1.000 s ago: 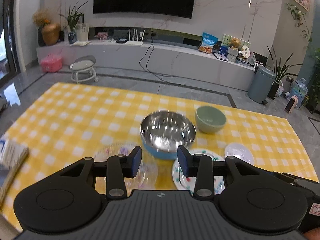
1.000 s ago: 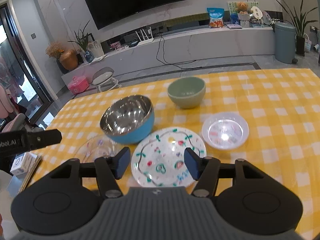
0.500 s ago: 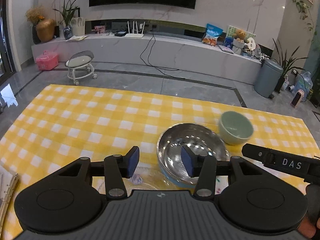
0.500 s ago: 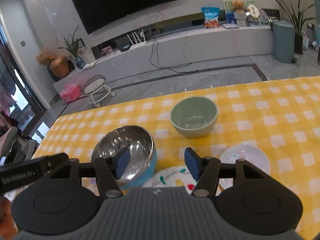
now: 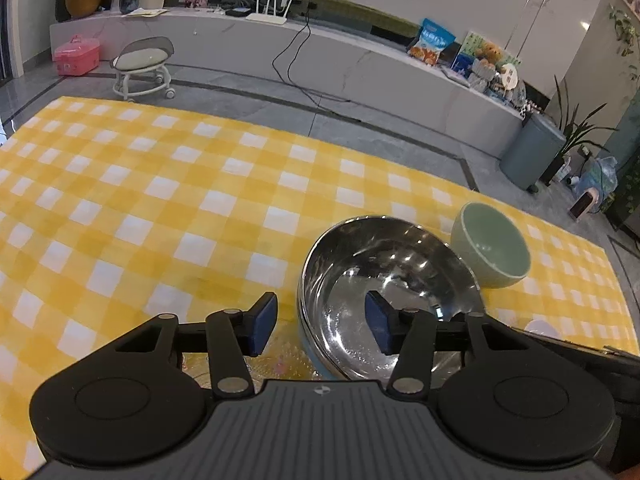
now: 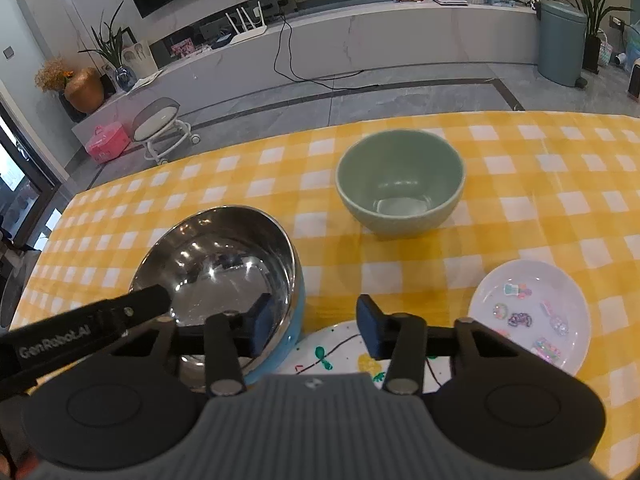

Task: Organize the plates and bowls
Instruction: 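Close both grippers on the rim of the stacked steel bowls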

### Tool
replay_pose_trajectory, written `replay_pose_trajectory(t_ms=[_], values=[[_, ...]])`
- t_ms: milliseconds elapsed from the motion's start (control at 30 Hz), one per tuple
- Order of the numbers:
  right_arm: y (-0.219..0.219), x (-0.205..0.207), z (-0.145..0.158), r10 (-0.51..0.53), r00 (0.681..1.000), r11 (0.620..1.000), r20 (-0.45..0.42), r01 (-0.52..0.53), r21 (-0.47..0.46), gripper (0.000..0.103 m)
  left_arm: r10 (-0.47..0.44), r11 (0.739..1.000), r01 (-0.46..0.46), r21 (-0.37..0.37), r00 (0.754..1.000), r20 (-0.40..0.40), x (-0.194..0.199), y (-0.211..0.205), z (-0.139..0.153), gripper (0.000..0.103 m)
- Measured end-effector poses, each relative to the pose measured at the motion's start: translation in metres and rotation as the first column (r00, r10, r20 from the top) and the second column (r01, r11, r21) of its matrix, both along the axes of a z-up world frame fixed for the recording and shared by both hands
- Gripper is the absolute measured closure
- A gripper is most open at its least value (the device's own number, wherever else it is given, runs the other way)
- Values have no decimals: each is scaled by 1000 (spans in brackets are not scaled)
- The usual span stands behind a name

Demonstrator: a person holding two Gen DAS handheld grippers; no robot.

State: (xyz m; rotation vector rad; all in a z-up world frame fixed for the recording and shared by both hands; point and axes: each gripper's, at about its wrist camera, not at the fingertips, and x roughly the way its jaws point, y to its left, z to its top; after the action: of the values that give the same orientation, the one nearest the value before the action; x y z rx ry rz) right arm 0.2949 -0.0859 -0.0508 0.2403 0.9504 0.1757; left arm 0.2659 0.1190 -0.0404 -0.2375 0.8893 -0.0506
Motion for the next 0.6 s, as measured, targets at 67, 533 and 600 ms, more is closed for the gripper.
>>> replay_pose_trajectory(t_ms=[67, 533, 600], values=[[1, 2, -2, 2, 1000, 1000, 1, -2, 3, 66, 3, 1000, -3, 1, 1000, -11, 1, -2, -2, 63], [7, -1, 10, -12, 1000, 999, 9, 12, 36, 94, 23, 998, -22, 52, 1000, -20, -10, -5, 13, 92], [6, -8, 21, -5, 999, 999, 32, 3, 37, 95, 22, 999, -22, 38, 1000, -11, -17, -4, 24, 92]])
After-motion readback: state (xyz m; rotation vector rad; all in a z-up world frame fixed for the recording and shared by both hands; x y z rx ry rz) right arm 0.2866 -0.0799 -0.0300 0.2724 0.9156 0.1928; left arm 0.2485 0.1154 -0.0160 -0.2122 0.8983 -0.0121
